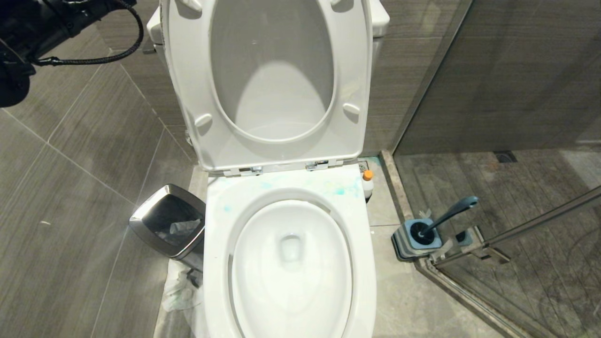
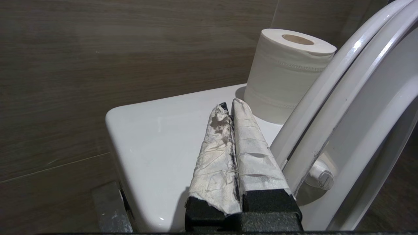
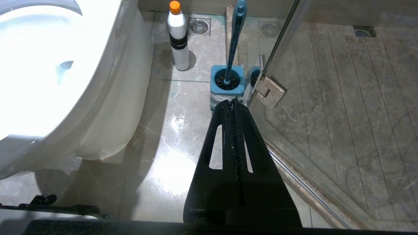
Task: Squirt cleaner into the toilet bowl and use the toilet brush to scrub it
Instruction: Close the toilet lid
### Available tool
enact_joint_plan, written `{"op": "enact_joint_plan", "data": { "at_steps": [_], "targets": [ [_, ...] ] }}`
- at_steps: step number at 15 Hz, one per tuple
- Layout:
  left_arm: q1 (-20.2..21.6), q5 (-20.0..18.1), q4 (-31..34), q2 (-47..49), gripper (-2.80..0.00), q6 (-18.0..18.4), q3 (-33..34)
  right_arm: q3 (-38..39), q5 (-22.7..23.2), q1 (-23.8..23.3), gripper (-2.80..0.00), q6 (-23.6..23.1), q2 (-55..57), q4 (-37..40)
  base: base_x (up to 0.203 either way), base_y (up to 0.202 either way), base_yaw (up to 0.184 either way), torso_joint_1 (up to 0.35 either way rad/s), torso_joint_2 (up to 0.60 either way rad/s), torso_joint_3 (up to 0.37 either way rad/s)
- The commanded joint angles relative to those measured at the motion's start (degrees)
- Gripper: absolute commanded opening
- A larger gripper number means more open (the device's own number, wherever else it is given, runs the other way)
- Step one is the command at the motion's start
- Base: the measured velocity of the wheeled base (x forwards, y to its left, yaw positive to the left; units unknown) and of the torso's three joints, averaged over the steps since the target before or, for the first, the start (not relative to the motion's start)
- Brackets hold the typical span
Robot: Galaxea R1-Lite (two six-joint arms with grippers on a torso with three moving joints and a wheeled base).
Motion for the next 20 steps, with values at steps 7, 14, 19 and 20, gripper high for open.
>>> {"op": "enact_joint_plan", "data": {
  "at_steps": [7, 14, 19, 20],
  "targets": [
    [-0.4, -0.2, -0.2, 0.1, -2.8, -0.1, -0.2, 0.0, 0.0, 0.0, -2.8, -0.1, 0.1, 0.0, 0.0, 0.0, 0.0, 0.0, 0.0, 0.0],
    [-0.4, -0.2, -0.2, 0.0, -2.8, -0.1, -0.2, 0.0, 0.0, 0.0, -2.8, -0.1, 0.1, 0.0, 0.0, 0.0, 0.0, 0.0, 0.0, 0.0],
    [-1.0, -0.1, -0.2, 0.3, -2.8, -0.1, -0.1, 0.0, 0.0, 0.0, -2.8, -0.1, 0.1, 0.0, 0.0, 0.0, 0.0, 0.0, 0.0, 0.0],
    [-1.1, -0.1, -0.3, 0.3, -2.8, -0.1, -0.1, 0.0, 0.0, 0.0, -2.8, -0.1, 0.1, 0.0, 0.0, 0.0, 0.0, 0.0, 0.0, 0.0]
  ]
}}
